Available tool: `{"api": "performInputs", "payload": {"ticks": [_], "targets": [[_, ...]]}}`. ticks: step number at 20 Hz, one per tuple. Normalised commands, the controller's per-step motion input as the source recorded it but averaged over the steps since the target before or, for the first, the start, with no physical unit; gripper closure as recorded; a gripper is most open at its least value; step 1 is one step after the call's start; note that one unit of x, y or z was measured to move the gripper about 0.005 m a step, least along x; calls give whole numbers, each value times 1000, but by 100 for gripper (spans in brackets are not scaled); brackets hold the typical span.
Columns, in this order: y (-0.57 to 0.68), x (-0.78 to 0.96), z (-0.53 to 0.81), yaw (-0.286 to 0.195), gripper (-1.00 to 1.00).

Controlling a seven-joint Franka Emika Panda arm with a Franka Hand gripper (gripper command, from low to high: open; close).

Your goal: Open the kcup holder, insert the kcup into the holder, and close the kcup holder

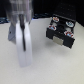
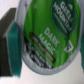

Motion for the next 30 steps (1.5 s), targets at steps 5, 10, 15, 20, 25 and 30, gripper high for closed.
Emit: {"api": "performInputs", "payload": {"ticks": [5, 10, 15, 20, 25, 30], "targets": [[627, 7, 635, 30, 100], [588, -23, 507, 35, 100], [562, -133, 375, 54, 100], [559, -229, 272, 49, 100], [576, -266, 190, 32, 100], [541, -300, 108, 42, 100]]}}
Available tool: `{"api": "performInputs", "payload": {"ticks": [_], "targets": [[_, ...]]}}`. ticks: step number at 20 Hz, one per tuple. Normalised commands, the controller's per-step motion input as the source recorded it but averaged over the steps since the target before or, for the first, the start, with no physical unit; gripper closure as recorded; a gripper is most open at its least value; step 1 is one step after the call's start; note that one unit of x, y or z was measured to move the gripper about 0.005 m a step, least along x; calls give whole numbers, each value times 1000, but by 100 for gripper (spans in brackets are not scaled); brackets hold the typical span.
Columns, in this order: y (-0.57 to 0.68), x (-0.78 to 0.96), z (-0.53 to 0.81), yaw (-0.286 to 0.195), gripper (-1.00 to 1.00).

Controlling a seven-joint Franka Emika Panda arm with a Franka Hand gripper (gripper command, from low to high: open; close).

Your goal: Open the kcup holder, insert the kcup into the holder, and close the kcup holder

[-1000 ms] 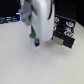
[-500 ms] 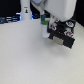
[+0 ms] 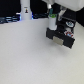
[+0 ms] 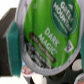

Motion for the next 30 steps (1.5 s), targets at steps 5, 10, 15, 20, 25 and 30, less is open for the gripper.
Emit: {"api": "performInputs", "payload": {"ticks": [5, 10, 15, 20, 25, 30], "targets": [[551, -352, 2, 51, 100], [538, -386, -15, 56, 100], [464, -416, -35, 69, 100], [332, -383, -159, 82, 100], [76, -128, -253, 44, 100], [2, -11, -236, 1, 100]]}}
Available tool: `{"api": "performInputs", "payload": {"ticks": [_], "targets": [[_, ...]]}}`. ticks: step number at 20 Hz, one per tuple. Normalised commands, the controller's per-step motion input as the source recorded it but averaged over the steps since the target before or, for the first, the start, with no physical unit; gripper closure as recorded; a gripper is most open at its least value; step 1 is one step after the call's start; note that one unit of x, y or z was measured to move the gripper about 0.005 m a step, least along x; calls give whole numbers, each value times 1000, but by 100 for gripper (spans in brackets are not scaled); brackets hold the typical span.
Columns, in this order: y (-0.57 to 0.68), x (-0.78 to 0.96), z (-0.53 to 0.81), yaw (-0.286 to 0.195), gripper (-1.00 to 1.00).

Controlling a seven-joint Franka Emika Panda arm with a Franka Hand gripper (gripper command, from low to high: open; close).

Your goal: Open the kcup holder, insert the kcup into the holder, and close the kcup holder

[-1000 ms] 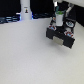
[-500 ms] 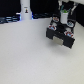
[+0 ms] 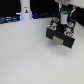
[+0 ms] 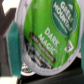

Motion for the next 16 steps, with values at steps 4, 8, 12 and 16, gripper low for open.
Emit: {"api": "performInputs", "payload": {"ticks": [4, 8, 12, 16], "targets": [[-9, 119, -101, -21, 100], [-13, 180, -17, -37, 100], [-77, 56, -74, -27, 100], [-118, -2, -86, -13, 100]]}}
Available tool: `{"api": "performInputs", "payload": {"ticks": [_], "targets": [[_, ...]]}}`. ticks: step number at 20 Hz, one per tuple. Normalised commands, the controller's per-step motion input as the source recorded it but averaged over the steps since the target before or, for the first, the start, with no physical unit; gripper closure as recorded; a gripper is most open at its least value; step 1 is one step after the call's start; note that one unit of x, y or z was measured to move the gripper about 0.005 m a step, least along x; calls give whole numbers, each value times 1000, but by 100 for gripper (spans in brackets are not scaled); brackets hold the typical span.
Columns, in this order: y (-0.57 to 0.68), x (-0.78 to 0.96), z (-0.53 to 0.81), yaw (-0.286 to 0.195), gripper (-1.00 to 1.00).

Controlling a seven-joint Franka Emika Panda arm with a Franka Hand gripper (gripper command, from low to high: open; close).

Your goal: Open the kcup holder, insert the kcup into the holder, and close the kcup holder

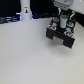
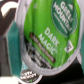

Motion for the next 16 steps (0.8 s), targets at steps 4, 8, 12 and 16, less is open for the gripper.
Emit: {"api": "performInputs", "payload": {"ticks": [4, 8, 12, 16], "targets": [[-110, -1, -156, -8, 100], [-58, -37, -136, -1, 100], [-14, -169, -160, 4, 100], [-1, -45, -165, 0, 100]]}}
